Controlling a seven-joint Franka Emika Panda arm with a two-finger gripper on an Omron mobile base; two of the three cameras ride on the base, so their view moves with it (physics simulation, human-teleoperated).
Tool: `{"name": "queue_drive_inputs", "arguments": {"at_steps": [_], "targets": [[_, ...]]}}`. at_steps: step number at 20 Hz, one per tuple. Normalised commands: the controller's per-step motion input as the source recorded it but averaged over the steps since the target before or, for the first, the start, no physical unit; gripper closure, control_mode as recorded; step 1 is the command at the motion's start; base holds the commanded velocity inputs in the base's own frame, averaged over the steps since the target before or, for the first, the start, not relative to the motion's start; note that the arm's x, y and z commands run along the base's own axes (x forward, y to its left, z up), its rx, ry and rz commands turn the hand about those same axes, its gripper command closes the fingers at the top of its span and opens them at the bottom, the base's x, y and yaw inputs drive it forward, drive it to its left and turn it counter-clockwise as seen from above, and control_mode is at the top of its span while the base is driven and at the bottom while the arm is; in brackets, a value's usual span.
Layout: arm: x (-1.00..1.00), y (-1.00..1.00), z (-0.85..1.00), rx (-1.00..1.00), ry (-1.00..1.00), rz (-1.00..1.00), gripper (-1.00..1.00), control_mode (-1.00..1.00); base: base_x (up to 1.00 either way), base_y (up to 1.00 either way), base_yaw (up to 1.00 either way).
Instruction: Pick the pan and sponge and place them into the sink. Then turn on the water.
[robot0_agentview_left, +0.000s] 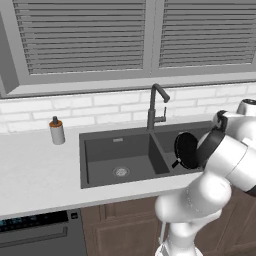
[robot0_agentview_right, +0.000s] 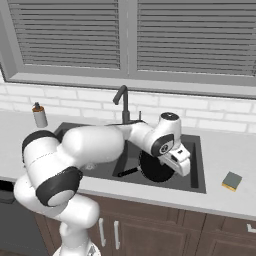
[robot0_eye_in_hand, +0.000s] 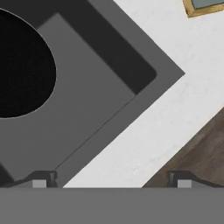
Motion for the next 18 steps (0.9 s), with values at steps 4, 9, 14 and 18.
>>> {"name": "queue_drive_inputs", "arguments": {"at_steps": [4,9,14,18], "targets": [[0.00,-0.51,0.30,0.00,0.03,0.00,-1.00,-1.00,0.00,0.00,0.00],[0.00,-0.50,0.05,0.00,0.04,0.01,-1.00,-1.00,0.00,0.00,0.00],[0.00,-0.48,-0.01,0.00,0.01,0.05,-1.00,-1.00,0.00,0.00,0.00],[0.00,-0.42,0.00,0.00,0.00,0.06,-1.00,-1.00,0.00,0.00,0.00]]}}
